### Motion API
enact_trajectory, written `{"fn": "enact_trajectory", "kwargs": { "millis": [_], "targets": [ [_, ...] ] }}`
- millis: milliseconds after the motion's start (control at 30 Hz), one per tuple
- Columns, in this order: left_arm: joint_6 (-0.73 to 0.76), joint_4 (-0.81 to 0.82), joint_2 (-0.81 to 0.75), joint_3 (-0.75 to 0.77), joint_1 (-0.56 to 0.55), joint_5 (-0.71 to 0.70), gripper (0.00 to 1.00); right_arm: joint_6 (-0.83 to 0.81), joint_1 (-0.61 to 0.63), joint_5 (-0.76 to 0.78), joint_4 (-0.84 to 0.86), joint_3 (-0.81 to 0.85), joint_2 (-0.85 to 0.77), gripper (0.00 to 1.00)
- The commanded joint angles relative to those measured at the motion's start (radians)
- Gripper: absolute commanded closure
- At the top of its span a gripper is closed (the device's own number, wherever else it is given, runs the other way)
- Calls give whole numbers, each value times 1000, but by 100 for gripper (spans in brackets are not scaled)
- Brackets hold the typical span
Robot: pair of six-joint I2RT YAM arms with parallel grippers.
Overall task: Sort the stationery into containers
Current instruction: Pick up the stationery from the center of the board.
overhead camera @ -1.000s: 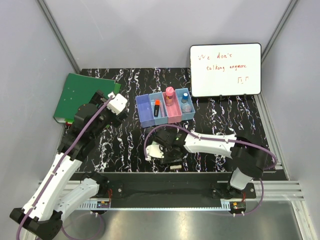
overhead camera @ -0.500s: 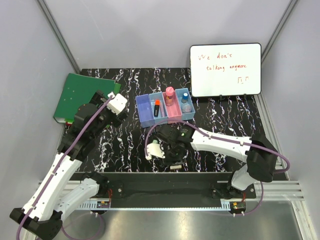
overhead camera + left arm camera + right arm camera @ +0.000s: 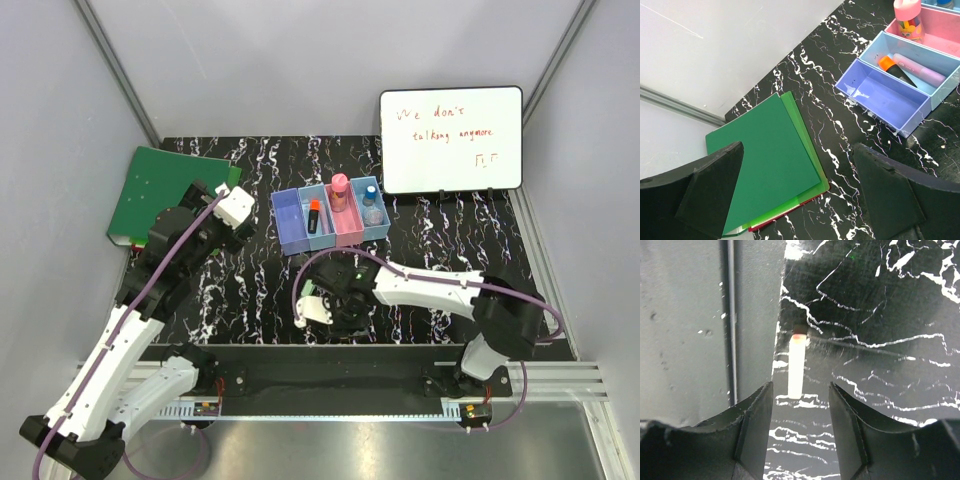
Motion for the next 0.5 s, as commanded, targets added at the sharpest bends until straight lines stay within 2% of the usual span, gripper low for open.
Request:
{"fn": "enact_trajectory", "kwargs": {
  "millis": [0, 267, 367, 400, 467],
  "targets": [
    [-18, 70, 7, 21, -3, 14, 1, 5, 6, 22, 53, 5, 45, 45],
    [-8, 84, 10, 24, -3, 8, 1, 19, 8, 37, 81, 34, 124, 47],
    [-8, 91, 10, 26, -3, 3, 1, 22, 6, 40, 82, 48, 144, 52],
    [-9, 93, 10, 27, -3, 2, 1, 24, 8, 42, 82, 50, 146, 58],
    [-8, 95, 10, 23, -3, 2, 1, 28, 6, 45, 82, 51, 154, 64]
  ]
}}
